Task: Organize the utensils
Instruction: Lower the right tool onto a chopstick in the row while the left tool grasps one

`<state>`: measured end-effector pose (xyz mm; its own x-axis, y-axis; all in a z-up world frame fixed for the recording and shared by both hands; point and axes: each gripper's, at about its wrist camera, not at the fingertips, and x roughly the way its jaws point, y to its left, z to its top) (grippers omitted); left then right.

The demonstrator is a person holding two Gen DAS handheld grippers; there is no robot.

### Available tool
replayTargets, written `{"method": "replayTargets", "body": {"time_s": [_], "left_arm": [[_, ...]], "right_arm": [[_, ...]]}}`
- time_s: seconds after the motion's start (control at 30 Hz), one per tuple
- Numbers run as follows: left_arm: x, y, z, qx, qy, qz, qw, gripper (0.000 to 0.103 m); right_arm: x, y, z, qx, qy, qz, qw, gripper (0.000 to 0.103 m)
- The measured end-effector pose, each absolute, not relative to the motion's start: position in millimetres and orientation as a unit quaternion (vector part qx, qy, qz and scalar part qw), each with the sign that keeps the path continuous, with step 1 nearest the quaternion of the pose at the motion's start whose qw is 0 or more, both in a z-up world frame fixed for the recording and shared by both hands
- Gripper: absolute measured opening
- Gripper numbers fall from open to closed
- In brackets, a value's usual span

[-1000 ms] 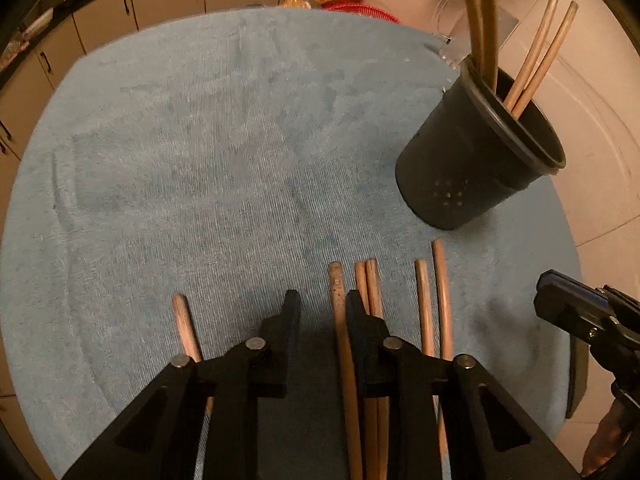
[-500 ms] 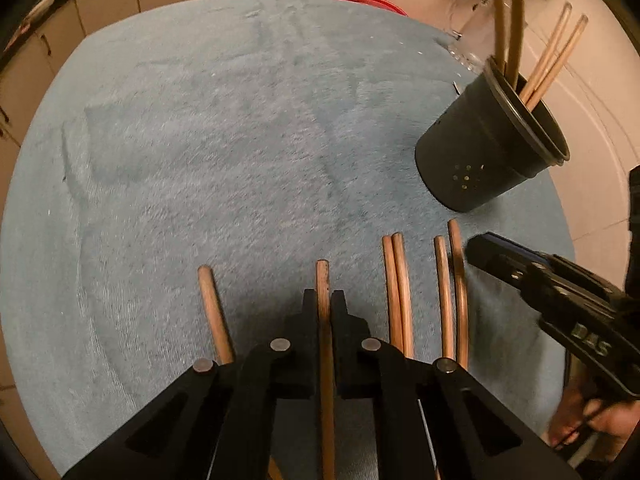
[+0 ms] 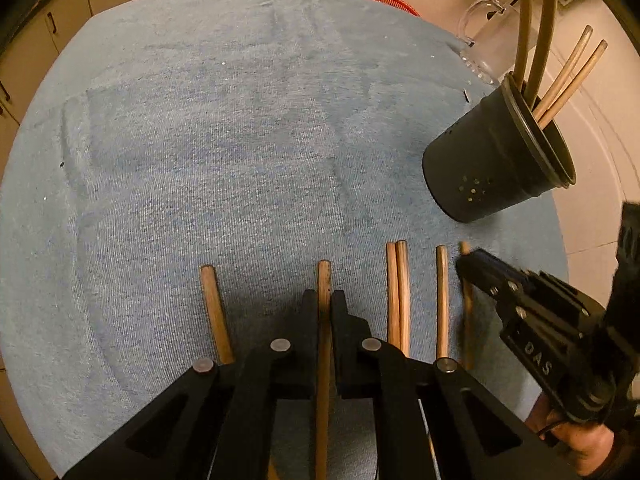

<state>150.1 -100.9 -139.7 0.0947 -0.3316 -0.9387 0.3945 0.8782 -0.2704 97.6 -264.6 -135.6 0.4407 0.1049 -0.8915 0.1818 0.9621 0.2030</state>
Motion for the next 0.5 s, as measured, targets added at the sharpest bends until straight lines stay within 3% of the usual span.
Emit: {"method": "replayTargets", "body": {"time_s": [0.5], "left_arm": [[156.8, -123.0, -138.7, 0.056, 0.617, -0.24, 0.747, 0.006]], "right_arm": [[94.6, -275.3, -134.7, 0.117, 0.547, -0.031, 0.828, 0.009]]}}
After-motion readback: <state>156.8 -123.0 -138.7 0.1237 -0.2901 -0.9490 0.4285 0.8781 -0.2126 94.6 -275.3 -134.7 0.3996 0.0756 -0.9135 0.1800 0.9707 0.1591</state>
